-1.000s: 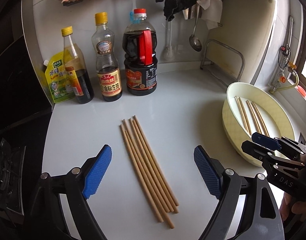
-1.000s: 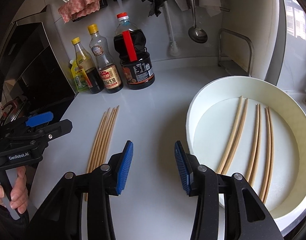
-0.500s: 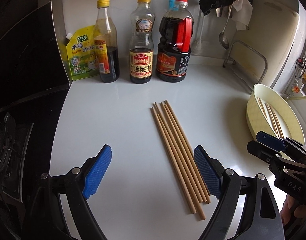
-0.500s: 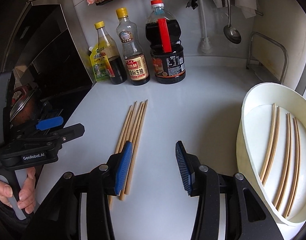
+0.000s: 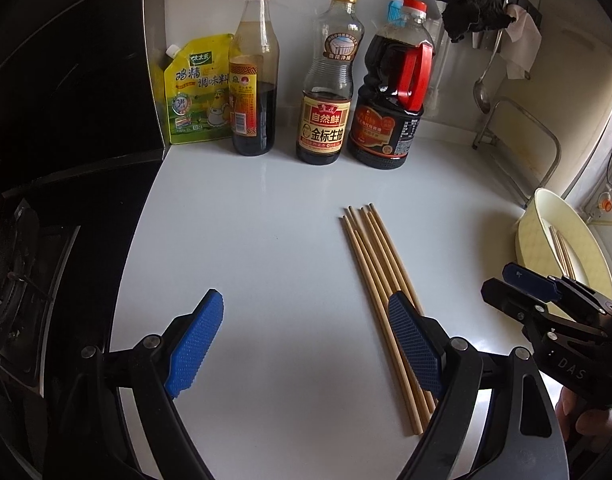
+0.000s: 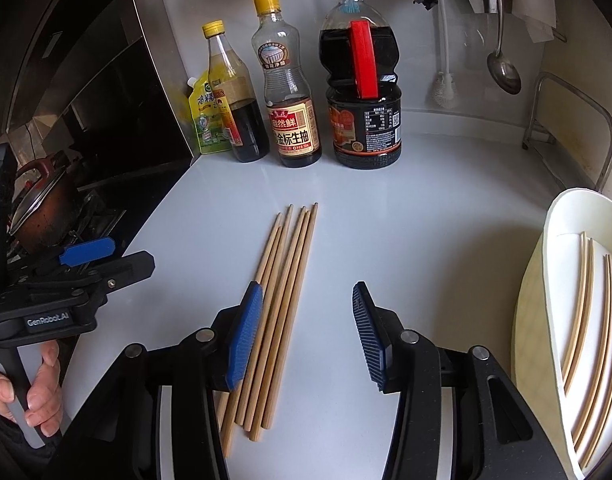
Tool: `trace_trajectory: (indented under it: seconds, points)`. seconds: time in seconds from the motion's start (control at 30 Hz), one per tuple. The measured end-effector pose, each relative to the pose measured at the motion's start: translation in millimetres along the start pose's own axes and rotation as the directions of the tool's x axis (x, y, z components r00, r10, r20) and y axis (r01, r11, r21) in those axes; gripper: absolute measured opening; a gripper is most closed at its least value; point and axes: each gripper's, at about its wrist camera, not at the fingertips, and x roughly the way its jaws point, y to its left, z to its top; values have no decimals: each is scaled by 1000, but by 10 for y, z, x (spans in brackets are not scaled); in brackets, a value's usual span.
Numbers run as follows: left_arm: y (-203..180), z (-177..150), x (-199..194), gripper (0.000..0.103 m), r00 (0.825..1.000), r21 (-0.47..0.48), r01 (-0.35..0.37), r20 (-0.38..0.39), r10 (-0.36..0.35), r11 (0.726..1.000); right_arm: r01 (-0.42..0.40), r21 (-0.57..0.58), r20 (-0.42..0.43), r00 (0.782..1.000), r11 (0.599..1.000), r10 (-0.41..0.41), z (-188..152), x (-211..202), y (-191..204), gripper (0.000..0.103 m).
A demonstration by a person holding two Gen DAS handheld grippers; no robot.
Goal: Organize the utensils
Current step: 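Separate one chopstick from the row with the right gripper while the left gripper pulls another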
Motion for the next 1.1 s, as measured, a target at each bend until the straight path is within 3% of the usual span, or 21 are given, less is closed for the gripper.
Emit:
trace_trajectory:
  seconds: [0.23,0.77,1.1]
  points:
    - [10,18,-2,83,1000,-2,-7,14,7,1000,-2,-16,-20,1000,1000,2,-39,135,13,45]
    - [-34,-69,197,86,999,-13,-13,-30,13,1000,1,6,-66,998,1000,-1,-120,270,-129,48]
    - [22,-141,367,88,998,-58,-9,-70,5,998,14,-33,-135,991,999,-18,-201,567,2,49]
